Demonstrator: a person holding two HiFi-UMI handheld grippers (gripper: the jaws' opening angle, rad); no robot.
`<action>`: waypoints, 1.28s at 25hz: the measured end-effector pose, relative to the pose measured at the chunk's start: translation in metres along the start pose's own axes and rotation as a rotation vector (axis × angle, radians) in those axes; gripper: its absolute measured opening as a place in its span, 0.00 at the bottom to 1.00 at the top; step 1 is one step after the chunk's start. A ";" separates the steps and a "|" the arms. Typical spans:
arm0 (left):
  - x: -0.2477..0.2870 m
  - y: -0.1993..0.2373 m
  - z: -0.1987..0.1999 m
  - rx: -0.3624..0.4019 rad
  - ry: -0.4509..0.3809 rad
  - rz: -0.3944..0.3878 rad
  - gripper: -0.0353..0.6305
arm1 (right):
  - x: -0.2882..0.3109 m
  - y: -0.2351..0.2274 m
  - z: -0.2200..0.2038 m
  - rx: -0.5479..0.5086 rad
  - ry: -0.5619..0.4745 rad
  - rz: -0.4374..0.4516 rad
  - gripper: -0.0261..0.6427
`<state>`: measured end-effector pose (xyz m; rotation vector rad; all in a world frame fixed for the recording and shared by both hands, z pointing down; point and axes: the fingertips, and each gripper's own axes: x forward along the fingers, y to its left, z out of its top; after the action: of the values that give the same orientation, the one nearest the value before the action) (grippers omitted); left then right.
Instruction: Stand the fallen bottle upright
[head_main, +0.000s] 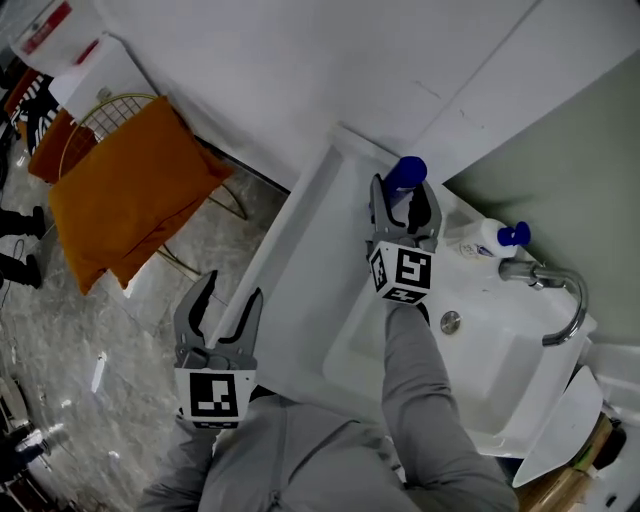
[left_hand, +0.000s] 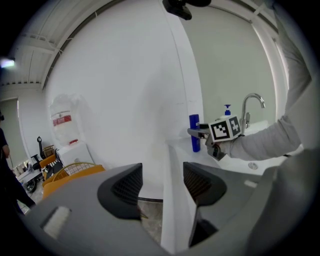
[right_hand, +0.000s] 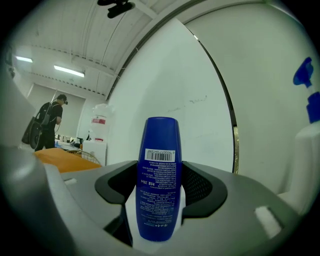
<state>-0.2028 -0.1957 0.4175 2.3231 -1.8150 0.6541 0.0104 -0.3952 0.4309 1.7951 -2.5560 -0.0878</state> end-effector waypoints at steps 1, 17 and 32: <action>0.001 -0.001 0.000 -0.006 0.006 0.000 0.51 | -0.002 0.003 -0.001 -0.014 -0.005 0.008 0.45; 0.003 -0.016 0.009 -0.001 0.036 -0.031 0.51 | -0.010 0.007 -0.010 -0.090 0.028 0.058 0.45; -0.004 -0.017 0.018 0.006 -0.034 -0.025 0.51 | -0.013 0.009 0.003 -0.066 0.026 0.098 0.53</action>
<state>-0.1828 -0.1934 0.4026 2.3712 -1.7979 0.6214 0.0059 -0.3803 0.4289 1.6356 -2.5850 -0.1440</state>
